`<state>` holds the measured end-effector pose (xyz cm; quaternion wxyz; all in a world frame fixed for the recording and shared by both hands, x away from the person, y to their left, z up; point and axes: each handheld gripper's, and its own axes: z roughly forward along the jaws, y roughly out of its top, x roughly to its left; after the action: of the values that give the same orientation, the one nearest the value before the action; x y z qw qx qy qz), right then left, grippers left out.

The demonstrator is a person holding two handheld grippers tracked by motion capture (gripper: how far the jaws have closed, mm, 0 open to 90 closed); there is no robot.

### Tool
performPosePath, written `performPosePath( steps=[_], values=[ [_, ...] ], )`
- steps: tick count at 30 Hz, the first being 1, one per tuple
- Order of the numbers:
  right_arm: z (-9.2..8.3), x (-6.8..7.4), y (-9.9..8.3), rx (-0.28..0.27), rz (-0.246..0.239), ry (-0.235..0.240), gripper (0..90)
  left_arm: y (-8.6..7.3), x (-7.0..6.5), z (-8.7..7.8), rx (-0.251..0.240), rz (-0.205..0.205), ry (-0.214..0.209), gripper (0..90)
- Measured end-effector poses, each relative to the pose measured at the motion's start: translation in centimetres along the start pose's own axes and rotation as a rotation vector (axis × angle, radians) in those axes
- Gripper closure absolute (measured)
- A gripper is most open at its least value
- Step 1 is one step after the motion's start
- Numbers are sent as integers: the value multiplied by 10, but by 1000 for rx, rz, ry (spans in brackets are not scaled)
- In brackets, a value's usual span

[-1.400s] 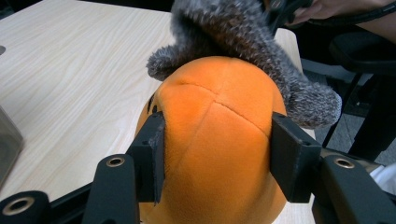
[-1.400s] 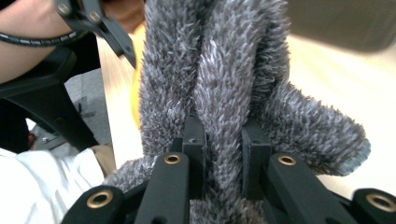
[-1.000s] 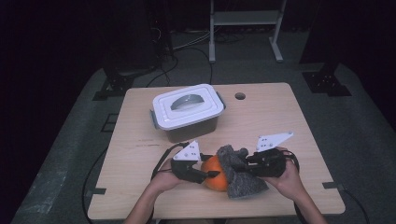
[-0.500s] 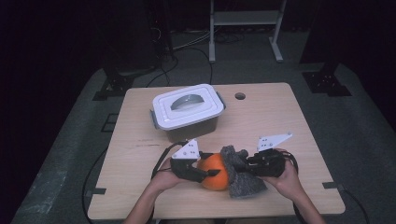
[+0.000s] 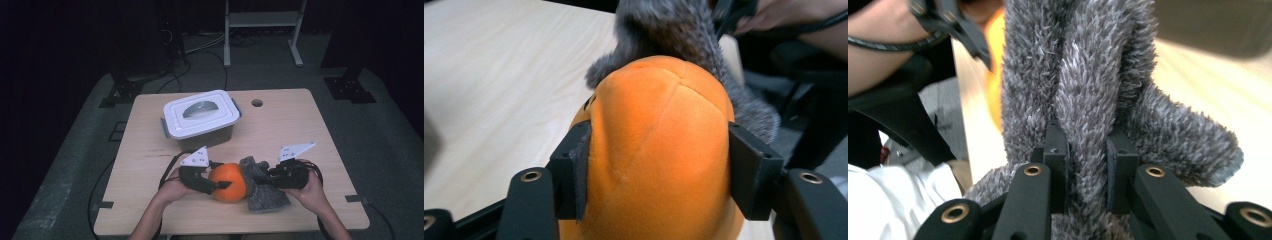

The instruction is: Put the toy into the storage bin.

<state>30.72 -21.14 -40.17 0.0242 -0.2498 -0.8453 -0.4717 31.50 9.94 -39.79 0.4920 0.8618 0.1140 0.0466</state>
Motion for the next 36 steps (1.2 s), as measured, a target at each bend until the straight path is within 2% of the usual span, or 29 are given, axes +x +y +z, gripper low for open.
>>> performPosePath(
  steps=[2,6,7,9,10,11,15,17,18,19,21,24,26,28,29,31,33,34,36],
  values=[
    [-5,4,4,-28,-9,3,756,4,-4,1,48,34,42,370],
    [-6,15,13,-63,-35,7,755,6,-10,12,37,21,41,336],
    [-4,17,14,-64,-42,12,755,8,-13,16,36,36,28,317],
    [3,21,16,-32,-66,1,755,10,-17,19,44,74,15,249],
    [8,22,15,-8,-71,-10,755,9,-17,19,53,75,8,195],
    [11,20,13,2,-67,-1,756,8,-16,18,50,70,5,154],
    [11,13,8,0,-43,5,756,0,-4,11,38,24,-24,79],
    [10,10,6,-1,-34,2,756,-6,1,13,31,0,-43,79],
    [10,8,4,3,-25,1,756,-9,2,14,29,7,-59,98],
    [10,7,3,8,-21,-5,756,-10,2,14,23,16,-66,174],
    [9,4,1,21,-16,-11,756,-11,2,13,19,21,-54,304],
    [3,1,1,25,-3,-21,756,-9,-2,15,12,28,-33,373],
    [-5,6,6,3,-19,-32,756,-7,-6,18,16,46,-29,374],
    [-10,15,13,-37,-42,-12,756,-4,-11,23,18,61,-26,372],
    [-9,21,19,-46,-70,-7,755,-3,-13,24,19,67,-24,368],
    [-5,26,22,-23,-88,-13,756,-1,-15,26,29,78,-17,362],
    [2,24,18,-4,-86,-18,756,-1,-16,26,41,81,-15,353],
    [3,20,15,-9,-72,-6,757,-1,-16,25,40,82,-17,337],
    [4,17,11,-19,-52,15,757,0,-16,24,36,81,-26,246]
  ],
)
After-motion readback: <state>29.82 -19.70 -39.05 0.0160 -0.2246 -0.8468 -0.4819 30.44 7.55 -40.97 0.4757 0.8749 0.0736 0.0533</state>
